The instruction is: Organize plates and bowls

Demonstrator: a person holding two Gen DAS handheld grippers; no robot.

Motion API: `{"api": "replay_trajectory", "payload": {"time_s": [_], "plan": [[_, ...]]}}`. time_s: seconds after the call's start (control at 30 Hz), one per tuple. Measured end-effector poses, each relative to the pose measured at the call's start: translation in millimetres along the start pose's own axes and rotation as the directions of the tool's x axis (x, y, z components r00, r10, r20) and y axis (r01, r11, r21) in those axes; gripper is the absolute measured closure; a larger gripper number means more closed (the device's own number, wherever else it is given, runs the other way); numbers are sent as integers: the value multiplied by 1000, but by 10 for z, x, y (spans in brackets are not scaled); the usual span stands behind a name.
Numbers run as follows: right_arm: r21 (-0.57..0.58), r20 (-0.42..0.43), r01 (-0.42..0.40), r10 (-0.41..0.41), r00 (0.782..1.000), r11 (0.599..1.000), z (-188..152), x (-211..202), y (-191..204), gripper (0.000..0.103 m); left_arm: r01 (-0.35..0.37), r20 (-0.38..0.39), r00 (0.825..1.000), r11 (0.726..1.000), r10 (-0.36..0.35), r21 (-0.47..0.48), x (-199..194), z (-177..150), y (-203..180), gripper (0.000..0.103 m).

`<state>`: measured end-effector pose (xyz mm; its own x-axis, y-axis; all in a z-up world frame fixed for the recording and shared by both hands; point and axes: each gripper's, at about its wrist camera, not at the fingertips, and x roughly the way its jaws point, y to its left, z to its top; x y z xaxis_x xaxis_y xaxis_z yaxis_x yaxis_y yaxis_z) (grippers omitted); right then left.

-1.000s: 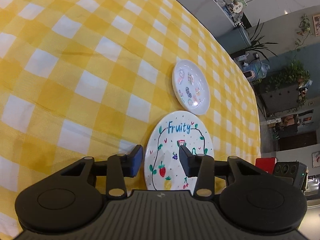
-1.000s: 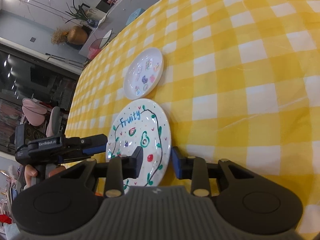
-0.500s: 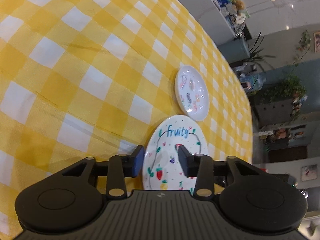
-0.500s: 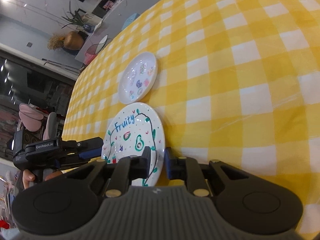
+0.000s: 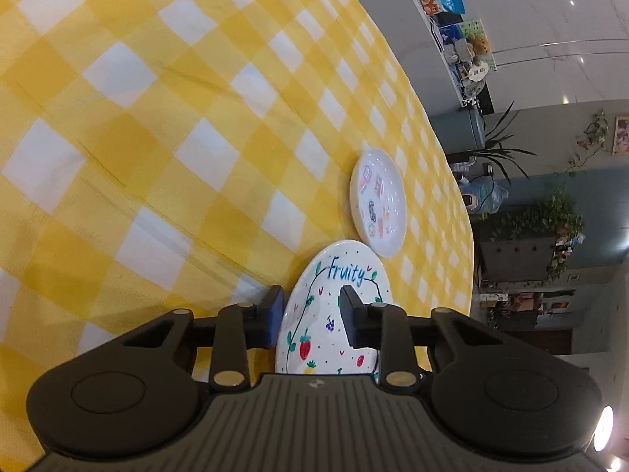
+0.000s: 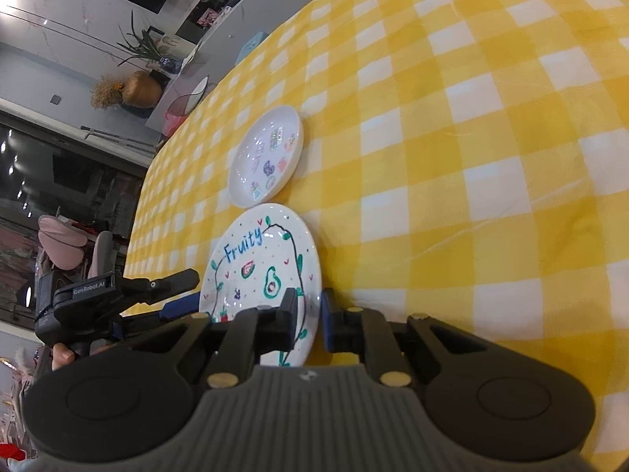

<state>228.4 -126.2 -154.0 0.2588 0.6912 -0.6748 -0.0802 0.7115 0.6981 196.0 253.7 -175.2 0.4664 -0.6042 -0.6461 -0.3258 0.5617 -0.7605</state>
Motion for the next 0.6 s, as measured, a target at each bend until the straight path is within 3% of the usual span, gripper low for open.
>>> {"api": "replay_trajectory", "payload": {"time_s": [0.23,0.47,0.6], "plan": [[43,-1,8,-8,1000,999,-19,-46,-42,98,-74,-2,997,992,75,104,37,-26,-191,70],[53,15,-12,11,1000,999,-21,-158,-22,98,-39,-5,999,991,40,125,-25,10,-278,70],[46,31,2,-4,1000,999,-39,-216,-9,98,-47,-23,998,991,50,128,11,7,-304,76]]}}
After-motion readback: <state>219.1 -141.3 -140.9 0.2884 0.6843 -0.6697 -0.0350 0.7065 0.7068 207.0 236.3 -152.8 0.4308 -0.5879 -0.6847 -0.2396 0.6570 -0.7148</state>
